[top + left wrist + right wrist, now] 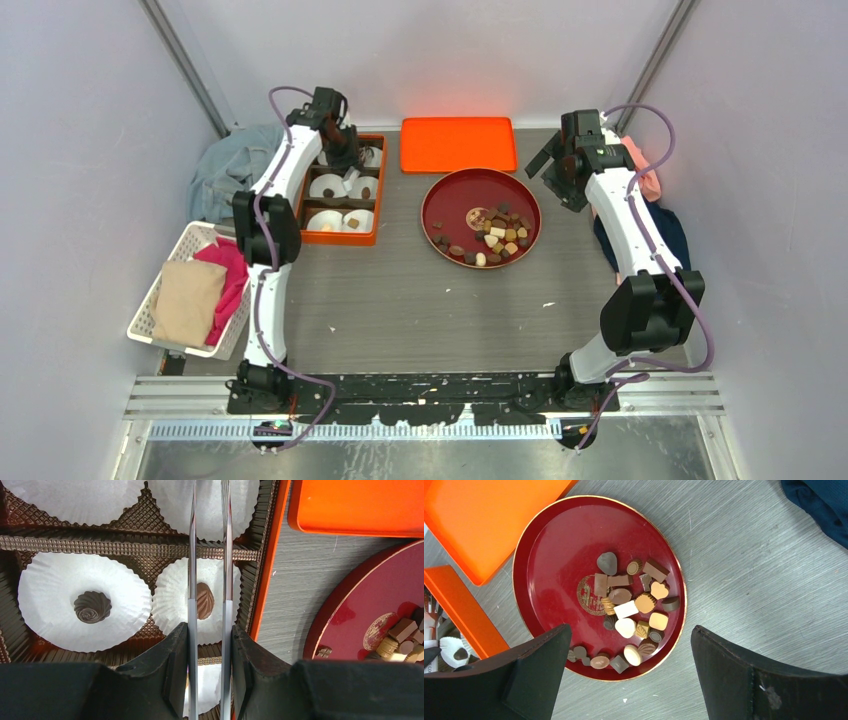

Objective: Pack the chocolate

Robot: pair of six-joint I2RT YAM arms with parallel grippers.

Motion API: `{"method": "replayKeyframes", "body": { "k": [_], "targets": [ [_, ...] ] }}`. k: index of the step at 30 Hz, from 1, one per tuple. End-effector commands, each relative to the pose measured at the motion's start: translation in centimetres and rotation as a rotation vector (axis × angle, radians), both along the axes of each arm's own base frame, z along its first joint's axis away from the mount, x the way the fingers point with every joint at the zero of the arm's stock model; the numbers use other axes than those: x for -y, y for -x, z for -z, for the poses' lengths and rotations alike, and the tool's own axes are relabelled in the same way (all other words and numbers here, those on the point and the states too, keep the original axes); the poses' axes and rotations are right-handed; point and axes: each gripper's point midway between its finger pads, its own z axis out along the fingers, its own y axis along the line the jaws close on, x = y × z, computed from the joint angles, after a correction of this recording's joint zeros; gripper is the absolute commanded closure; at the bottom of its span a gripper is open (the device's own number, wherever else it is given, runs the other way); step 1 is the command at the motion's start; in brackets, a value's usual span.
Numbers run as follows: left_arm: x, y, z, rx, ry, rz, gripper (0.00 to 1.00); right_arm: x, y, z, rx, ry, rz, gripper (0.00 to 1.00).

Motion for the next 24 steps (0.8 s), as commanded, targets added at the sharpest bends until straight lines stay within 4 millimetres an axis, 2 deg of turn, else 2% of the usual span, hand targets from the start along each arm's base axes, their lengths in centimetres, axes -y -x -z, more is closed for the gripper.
{"method": "replayKeyframes", "body": {
  "k": [1,17,24],
  "targets": [
    [0.08,-0.61,-6.01,0.133,0.048,-0.005,0.81,0.03,-0.63,-2.21,0.067,-0.001,-0.004,0.05],
    [-0.3,0.19,-6.32,0.122,0.033,-0.008,0.64,-0.1,-0.34,-2.3,0.072,-0.011,-0.003,0.05],
    [-0.25,0.35,-6.55,0.12,0.036,-0.004,0.61,-0.15,-0.27,-2.37,0.076,-0.015,-0.001,0.05]
  ]
}}
